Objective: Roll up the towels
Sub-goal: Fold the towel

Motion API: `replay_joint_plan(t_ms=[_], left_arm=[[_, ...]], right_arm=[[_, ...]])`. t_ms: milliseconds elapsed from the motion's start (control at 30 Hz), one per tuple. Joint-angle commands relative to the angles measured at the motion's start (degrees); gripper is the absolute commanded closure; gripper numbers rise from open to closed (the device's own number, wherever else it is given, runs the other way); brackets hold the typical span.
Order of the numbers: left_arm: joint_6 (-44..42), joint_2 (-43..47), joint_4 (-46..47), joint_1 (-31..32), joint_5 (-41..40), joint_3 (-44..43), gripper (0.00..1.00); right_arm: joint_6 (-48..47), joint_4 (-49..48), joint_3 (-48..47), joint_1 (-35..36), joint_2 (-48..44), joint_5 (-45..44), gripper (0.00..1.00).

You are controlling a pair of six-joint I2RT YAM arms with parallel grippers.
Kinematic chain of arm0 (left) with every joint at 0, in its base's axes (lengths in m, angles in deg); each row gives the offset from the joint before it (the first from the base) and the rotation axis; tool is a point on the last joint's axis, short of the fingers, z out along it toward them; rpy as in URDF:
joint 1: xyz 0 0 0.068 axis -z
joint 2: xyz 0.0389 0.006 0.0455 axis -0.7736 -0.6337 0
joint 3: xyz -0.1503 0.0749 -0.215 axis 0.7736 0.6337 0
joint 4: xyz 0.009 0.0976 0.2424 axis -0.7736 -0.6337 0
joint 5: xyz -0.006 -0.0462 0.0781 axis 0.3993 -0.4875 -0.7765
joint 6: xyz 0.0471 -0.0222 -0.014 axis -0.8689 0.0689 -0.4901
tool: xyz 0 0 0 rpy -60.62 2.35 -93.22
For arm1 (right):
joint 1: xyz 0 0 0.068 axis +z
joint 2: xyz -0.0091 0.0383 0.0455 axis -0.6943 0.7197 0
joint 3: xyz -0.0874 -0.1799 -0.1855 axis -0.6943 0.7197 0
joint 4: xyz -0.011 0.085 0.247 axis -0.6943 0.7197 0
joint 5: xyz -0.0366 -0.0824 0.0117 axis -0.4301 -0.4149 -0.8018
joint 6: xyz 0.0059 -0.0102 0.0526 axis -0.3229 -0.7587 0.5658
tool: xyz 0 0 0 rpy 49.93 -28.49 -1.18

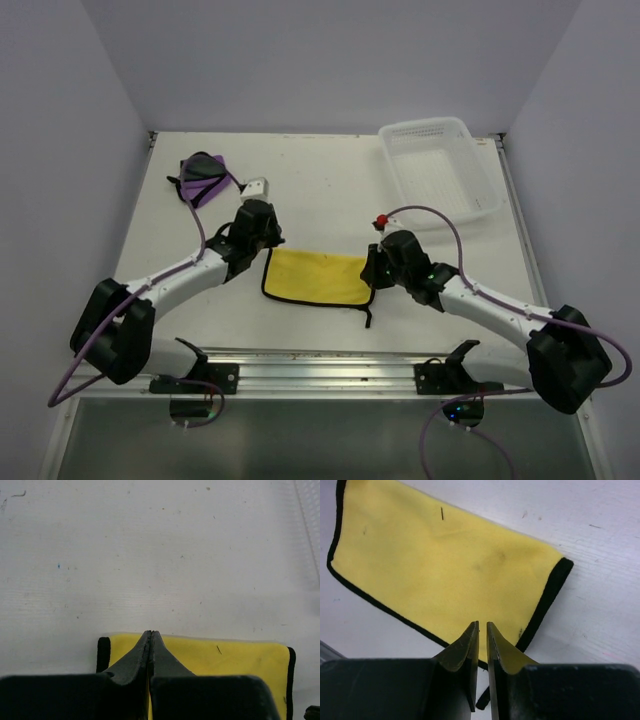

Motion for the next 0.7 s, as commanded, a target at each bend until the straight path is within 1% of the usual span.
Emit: replay_joint_plan(t_ms=[0, 33, 100, 133, 167, 267, 400, 533, 667], left_arm=[[-1.19, 2.53, -0.74, -0.31, 1.90, 1.48, 1.00], [-1.10, 2.97, -0.74, -0.39, 2.87, 2.45, 1.00], [-1.28, 4.02, 3.46, -0.31, 5.76, 5.61, 1.00], [-1.02, 4.20, 4.26, -0.31, 6.30, 6.58, 1.00], [-0.75, 4.29, 4.88, -0.31, 6.74, 8.15, 1.00], [-0.22, 3.59, 6.11, -0.31, 7.97, 10.01, 1.00], [0.04, 1.58, 5.42, -0.31, 7.28, 10.63, 1.00], [0.74, -0.54, 4.36, -0.39, 6.48, 10.45, 1.00], [1.53, -1.42, 5.24, -0.39, 6.74, 11.24, 1.00]], right_arm=[[5.42, 3.53, -2.87, 0.08, 0.68, -6.74, 0.84], [6.13, 3.97, -2.87, 0.17, 0.59, -8.14, 0.80], [8.23, 5.90, -2.96, 0.17, 0.33, -10.08, 0.73], [8.85, 6.52, -2.96, 0.17, 0.15, -11.05, 0.66], [9.90, 7.40, -2.87, 0.08, 0.06, -13.06, 0.66], [11.40, 8.55, -1.91, 0.17, -0.03, -14.22, 0.65], [12.02, 7.41, -1.38, 0.08, 1.73, -14.14, 0.64], [12.90, 6.62, -1.46, 0.17, 4.01, -14.92, 0.59], [13.51, 6.35, -2.25, 0.17, 6.82, -15.81, 0.58]])
